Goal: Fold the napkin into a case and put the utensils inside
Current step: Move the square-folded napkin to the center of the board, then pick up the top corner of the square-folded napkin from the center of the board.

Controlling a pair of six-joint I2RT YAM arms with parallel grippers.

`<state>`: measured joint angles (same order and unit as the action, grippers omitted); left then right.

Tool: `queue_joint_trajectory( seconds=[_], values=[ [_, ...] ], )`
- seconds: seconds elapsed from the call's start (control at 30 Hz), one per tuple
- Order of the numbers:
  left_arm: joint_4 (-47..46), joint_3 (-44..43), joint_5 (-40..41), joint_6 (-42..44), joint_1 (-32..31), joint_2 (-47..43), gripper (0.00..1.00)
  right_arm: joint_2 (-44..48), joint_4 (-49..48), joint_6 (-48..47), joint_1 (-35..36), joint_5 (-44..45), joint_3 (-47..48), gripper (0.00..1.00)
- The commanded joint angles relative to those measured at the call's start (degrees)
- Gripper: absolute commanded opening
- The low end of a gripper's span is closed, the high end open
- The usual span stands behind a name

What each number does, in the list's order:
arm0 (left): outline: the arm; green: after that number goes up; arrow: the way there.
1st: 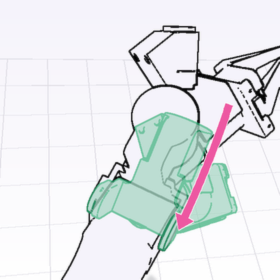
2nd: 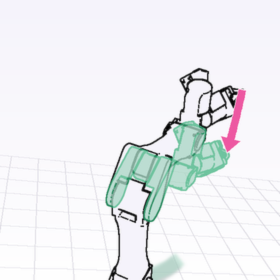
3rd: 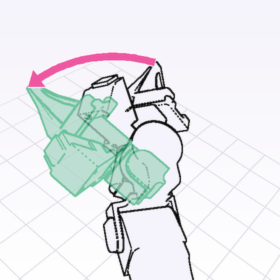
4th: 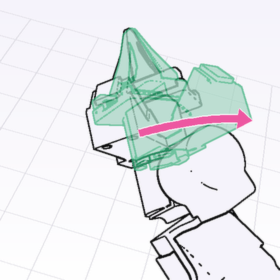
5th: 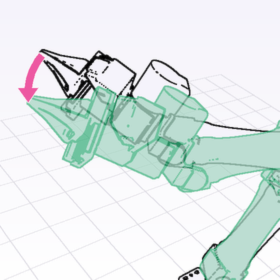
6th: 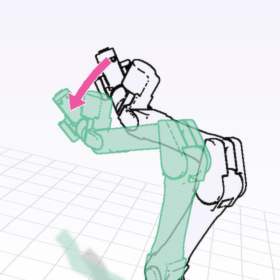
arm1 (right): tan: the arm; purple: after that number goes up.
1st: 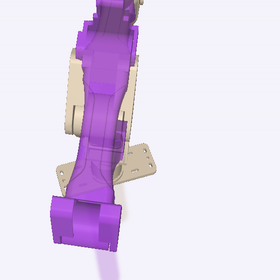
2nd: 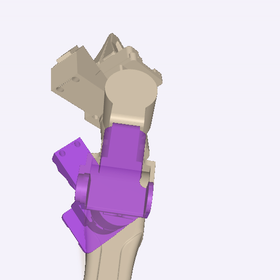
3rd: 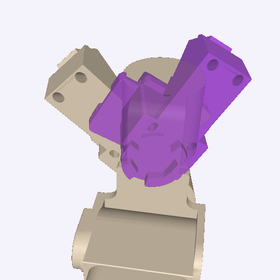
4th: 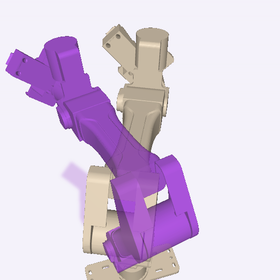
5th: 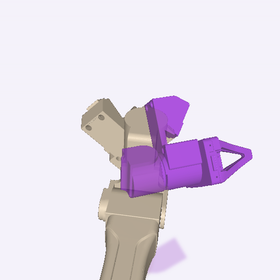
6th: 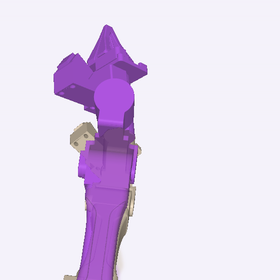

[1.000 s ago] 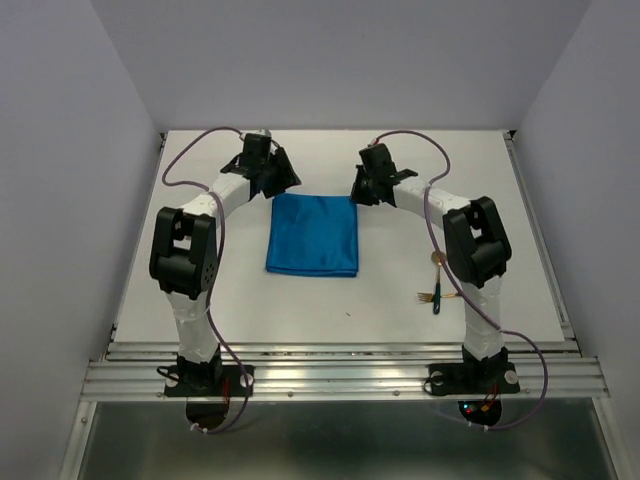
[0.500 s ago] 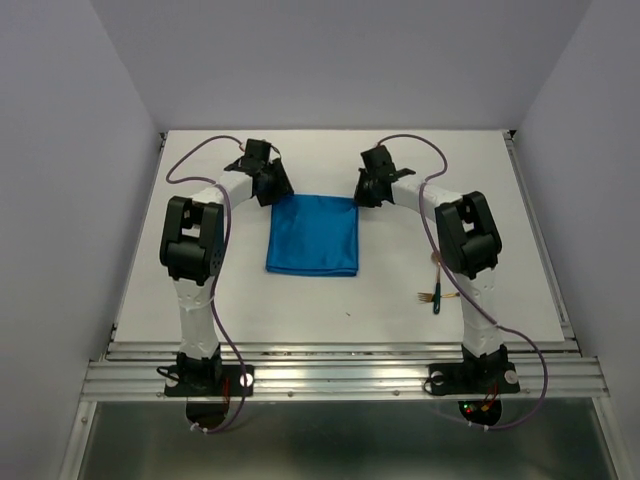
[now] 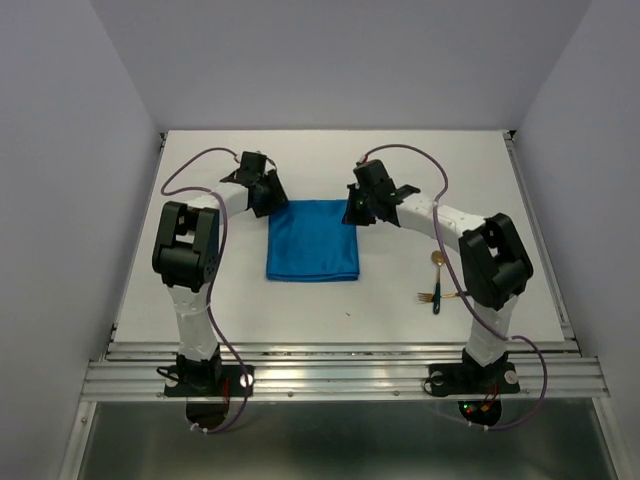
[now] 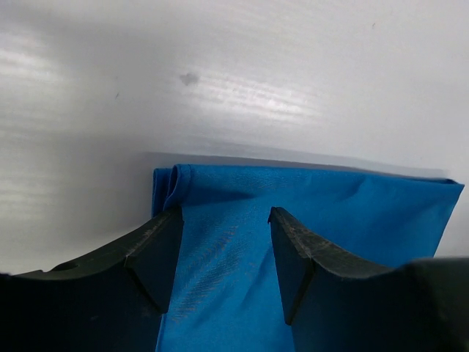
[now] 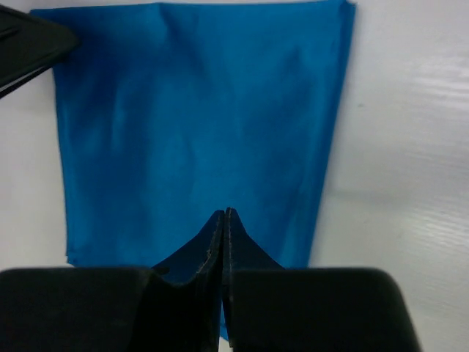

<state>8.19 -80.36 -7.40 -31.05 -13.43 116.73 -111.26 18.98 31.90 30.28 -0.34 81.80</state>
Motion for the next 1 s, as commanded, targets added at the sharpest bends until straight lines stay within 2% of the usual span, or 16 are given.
queue_joint_trajectory(
  seconds=[0.0,0.17,0.33,0.47,0.53,0.67,0.8,0.9,0.97],
  values=[
    [1.1,7.7,1.0,-1.1,-1.0,-6.8,0.62,5.6,-4.1,3.0,3.3,-4.8,-9.9,0.03],
    [-0.8,20.2,0.8,-2.8,-1.6,-14.0,0.62,8.8,-5.9,4.9,5.0,-5.3,-18.6,0.04],
    [0.3,28.3,0.3,-3.5,-3.6,-25.8,0.62,7.4,-4.7,2.3,3.0,3.0,-19.2,0.04],
    [4.4,27.1,4.0,-2.4,-3.4,-33.4,0.63,6.7,-2.3,-1.8,1.4,6.0,-13.6,0.03],
    [7.0,24.3,7.5,-1.2,-2.2,-36.6,0.64,7.8,-2.1,-3.9,1.4,1.7,-12.2,0.03],
    [6.6,22.4,9.1,-0.9,1.7,-36.7,0.65,10.1,-1.9,-5.0,2.7,0.9,-11.5,0.03],
    [4.7,23.0,3.7,-0.6,5.9,-34.0,0.62,12.6,-1.1,-5.6,7.0,2.4,-11.7,0.04],
    [2.1,25.6,1.1,-1.2,6.0,-33.8,0.60,14.1,-0.3,-6.7,12.5,7.1,-11.7,0.08],
    [1.0,28.3,-1.2,-2.0,6.4,-33.8,0.57,14.5,-0.1,-7.5,16.5,8.9,-12.2,0.18]
  ],
)
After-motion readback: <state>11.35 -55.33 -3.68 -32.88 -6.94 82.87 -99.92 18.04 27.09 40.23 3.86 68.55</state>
